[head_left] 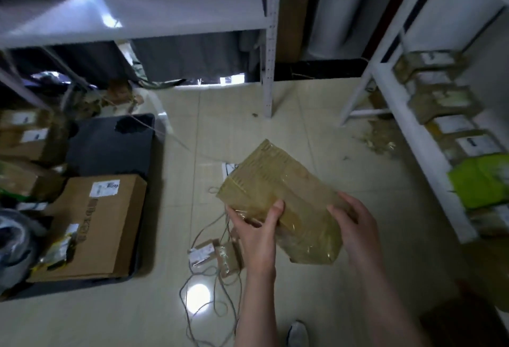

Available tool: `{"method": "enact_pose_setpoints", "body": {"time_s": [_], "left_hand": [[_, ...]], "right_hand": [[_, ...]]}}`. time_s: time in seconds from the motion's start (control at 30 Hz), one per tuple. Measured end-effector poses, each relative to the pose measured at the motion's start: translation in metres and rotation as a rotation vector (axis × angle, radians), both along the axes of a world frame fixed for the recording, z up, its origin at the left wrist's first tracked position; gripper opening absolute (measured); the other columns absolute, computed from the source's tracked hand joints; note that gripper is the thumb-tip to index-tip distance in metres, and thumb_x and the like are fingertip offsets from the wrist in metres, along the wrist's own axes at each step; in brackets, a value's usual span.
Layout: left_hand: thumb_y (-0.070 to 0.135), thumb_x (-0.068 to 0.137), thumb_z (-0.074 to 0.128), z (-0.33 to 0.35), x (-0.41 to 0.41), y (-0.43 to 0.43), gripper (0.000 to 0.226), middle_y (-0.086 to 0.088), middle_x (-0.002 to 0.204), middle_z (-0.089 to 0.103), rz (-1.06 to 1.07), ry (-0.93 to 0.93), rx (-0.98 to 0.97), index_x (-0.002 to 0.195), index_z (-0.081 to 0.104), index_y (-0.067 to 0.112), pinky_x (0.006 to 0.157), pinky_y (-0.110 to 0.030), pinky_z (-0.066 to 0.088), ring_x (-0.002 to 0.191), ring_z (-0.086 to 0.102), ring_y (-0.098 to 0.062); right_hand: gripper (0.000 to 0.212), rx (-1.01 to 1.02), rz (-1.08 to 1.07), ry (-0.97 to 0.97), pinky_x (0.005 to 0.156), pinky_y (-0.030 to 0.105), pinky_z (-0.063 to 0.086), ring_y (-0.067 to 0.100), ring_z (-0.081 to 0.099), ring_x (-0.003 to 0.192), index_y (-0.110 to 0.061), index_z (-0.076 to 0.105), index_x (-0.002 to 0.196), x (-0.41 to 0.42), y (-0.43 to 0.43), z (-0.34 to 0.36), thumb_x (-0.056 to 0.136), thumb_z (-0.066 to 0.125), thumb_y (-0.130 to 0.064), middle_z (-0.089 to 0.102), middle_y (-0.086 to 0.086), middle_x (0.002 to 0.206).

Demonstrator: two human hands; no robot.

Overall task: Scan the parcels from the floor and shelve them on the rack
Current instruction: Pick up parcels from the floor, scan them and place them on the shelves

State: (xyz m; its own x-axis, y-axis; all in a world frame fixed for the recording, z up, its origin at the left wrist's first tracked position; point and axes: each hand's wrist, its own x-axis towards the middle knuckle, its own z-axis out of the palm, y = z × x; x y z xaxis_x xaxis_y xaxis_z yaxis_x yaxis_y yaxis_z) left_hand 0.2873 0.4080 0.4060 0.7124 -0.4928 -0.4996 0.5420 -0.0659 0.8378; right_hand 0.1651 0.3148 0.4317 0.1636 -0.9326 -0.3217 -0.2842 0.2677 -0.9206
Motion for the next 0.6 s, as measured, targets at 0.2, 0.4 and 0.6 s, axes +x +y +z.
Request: {"method": "enact_pose_setpoints", "body": {"time_s": [0.2, 0.4, 0.6], "left_hand": [[0.068, 0.042, 0.089, 0.088, -0.033, 0.011, 0.131, 0.003, 0.150, 0.049, -0.210, -0.064, -0.060, 0.152, 0.021, 0.051, 0.111, -0.048, 0.044, 0.132, 0.054, -0.018], [0.068, 0.050, 0.073, 0.145, -0.036, 0.009, 0.116, -0.006, 0.138, 0.061, -0.318, 0.028, -0.097, 0.152, 0.038, 0.026, 0.095, -0.040, 0.055, 0.115, 0.067, -0.023], [0.067, 0.058, 0.068, 0.200, -0.053, 0.003, 0.090, -0.009, 0.125, 0.070, -0.393, 0.216, -0.330, 0.133, 0.061, 0.019, 0.099, -0.048, 0.050, 0.116, 0.065, -0.030]], "right_hand": [[0.014, 0.060, -0.319, -0.289, 0.087, 0.034, 0.055, 0.016, 0.068, 0.104, -0.023, 0.071, 0.103, -0.052, 0.030, 0.081, 0.092, 0.066, -0.016, 0.072, 0.000, 0.111], [0.016, 0.114, -0.472, -0.514, 0.081, 0.037, 0.052, 0.023, 0.068, 0.106, -0.019, 0.074, 0.098, -0.090, 0.036, 0.133, 0.094, 0.061, -0.027, 0.075, 0.002, 0.105], [0.024, 0.127, -0.461, -0.583, 0.084, 0.039, 0.051, 0.023, 0.065, 0.111, -0.020, 0.072, 0.108, -0.111, 0.046, 0.170, 0.097, 0.054, -0.031, 0.073, 0.003, 0.111]]}}
